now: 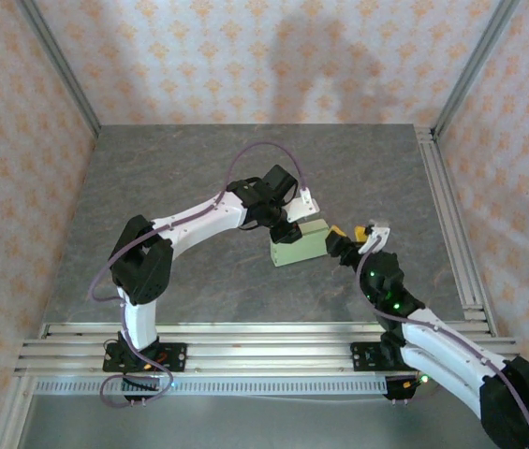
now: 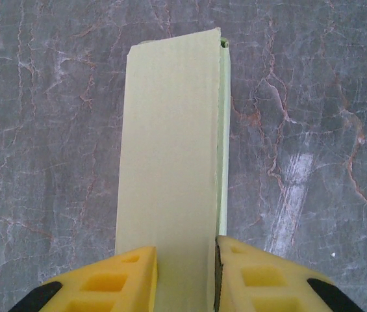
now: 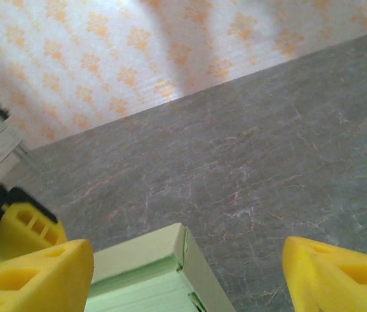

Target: Fold the paper box

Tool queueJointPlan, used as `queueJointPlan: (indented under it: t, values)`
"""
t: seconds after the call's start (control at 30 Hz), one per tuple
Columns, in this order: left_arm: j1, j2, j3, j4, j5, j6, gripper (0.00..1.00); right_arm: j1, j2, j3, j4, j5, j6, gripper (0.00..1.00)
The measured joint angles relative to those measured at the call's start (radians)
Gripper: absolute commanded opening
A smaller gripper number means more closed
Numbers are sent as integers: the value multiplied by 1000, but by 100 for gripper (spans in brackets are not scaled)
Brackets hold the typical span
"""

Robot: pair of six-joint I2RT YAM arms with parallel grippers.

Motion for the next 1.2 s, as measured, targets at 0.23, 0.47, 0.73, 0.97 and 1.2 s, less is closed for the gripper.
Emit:
queueJointPlan:
  t: [0.23,0.47,0.73,0.97,1.2]
  values:
    - [-13,-14,-28,27,0,-16,29,-175,113,64,-46,-192,248,76]
    - [-24,-17,-32,31,-7,-19,29,-192,276,188,-108,-334,313,75]
    - [-38,-39,-70,59,-9,-19,32,-192,461,184,-52,-390,309,55]
    - [-38,-58,-97,93,-14,-58,46,-192,539,147,155,-414,328,41]
    - [-44,-150,-204,170,-55,-175,69,-192,545,106,246,-412,323,39]
